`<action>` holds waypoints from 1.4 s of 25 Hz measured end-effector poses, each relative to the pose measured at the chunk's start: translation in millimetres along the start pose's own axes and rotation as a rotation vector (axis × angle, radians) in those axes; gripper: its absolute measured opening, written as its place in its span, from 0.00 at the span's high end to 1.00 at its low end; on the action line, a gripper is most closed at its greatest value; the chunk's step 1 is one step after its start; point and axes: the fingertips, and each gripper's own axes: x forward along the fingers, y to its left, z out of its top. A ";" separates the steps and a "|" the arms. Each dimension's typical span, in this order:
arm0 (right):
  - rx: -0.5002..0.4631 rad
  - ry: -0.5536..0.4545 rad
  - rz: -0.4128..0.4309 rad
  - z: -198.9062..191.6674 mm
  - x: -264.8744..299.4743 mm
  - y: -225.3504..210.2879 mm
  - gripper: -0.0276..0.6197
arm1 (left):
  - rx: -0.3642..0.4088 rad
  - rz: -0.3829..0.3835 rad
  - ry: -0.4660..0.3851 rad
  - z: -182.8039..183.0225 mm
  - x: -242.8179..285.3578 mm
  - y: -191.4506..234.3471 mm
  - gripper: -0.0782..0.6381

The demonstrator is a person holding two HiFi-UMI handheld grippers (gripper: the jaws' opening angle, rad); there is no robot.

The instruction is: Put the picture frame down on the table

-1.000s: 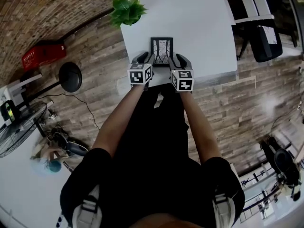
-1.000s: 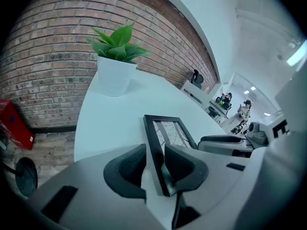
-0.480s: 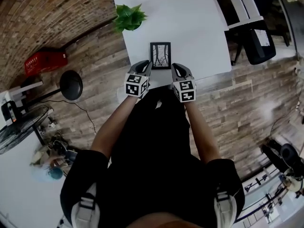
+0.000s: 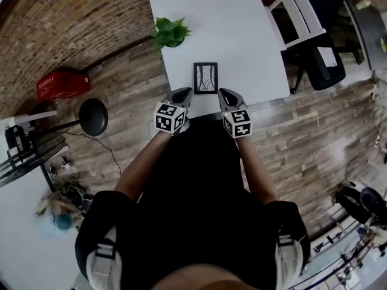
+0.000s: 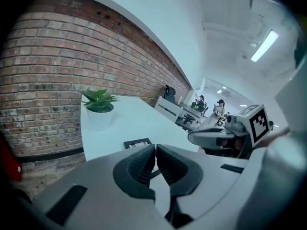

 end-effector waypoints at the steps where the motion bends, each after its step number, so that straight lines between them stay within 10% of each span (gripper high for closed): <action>1: 0.005 -0.007 -0.002 4.0 -2.2 0.5 0.96 | 0.001 -0.002 -0.013 5.3 -4.2 -1.4 0.85; 10: 0.075 -0.042 -0.002 16.8 -11.2 5.8 0.96 | -0.057 -0.040 -0.114 36.9 -33.1 -6.3 0.85; 35: 0.117 -0.032 -0.043 -2.3 -27.5 -2.7 0.96 | -0.023 -0.035 -0.066 19.6 -21.8 -7.0 0.85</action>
